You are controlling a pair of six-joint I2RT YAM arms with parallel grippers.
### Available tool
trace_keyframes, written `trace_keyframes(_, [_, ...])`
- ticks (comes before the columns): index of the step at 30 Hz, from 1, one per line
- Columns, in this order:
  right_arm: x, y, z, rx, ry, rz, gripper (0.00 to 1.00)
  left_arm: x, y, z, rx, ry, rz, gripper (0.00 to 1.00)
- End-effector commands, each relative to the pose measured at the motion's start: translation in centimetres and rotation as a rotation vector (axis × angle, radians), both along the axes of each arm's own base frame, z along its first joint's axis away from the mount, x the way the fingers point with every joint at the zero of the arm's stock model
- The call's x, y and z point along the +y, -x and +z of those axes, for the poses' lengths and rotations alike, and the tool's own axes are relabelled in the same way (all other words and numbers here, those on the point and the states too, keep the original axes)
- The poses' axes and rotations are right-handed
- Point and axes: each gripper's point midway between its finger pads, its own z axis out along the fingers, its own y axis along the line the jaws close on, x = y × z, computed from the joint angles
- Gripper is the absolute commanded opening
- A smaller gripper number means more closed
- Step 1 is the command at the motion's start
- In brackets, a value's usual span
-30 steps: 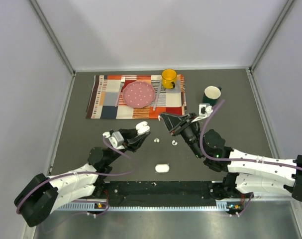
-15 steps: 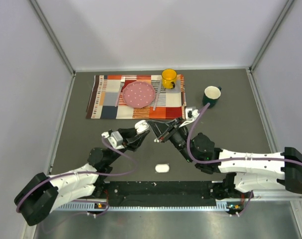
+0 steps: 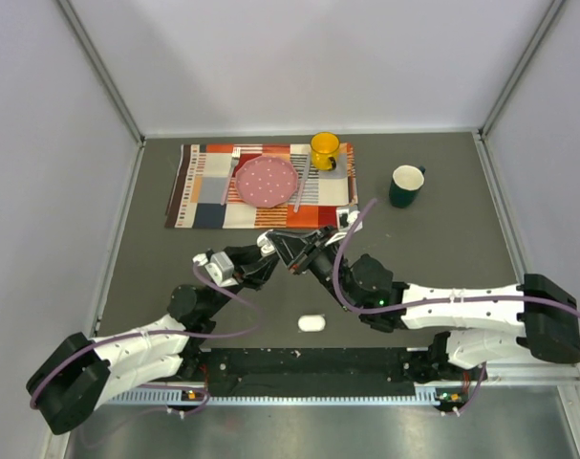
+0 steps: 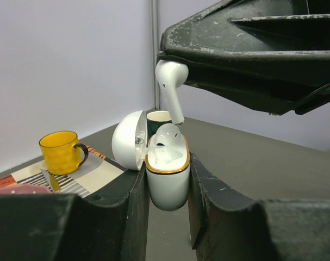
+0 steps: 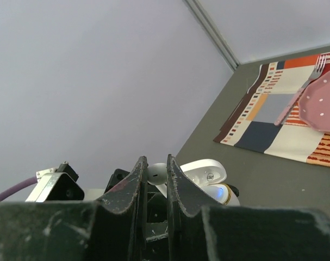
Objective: Insert the wireless bluetooth earbuds into the charging case
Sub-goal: Place the earbud in the charging case.
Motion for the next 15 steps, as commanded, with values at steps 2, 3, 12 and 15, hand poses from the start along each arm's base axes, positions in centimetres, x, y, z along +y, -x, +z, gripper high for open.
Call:
trace_keyframes(2, [0.7,0.2,2.8,-0.03,-0.055,0.001,0.0,0.7,0.9,3.6,-0.089,0.099,-0.004,0.0])
trace_keyframes(3, [0.7,0.2,2.8,-0.03,-0.053,0.0,0.0,0.7,0.8,3.6,-0.088,0.099,-0.003,0.0])
trace_keyframes(12, [1.2,0.0,1.5,-0.047,0.024,-0.037,0.0,0.8,0.9,4.1,-0.094,0.11,-0.003,0.0])
trace_keyframes(15, [1.3,0.0,0.9,-0.045,0.042,-0.041,0.0,0.8,0.9,4.3,-0.097,0.114,-0.004,0.0])
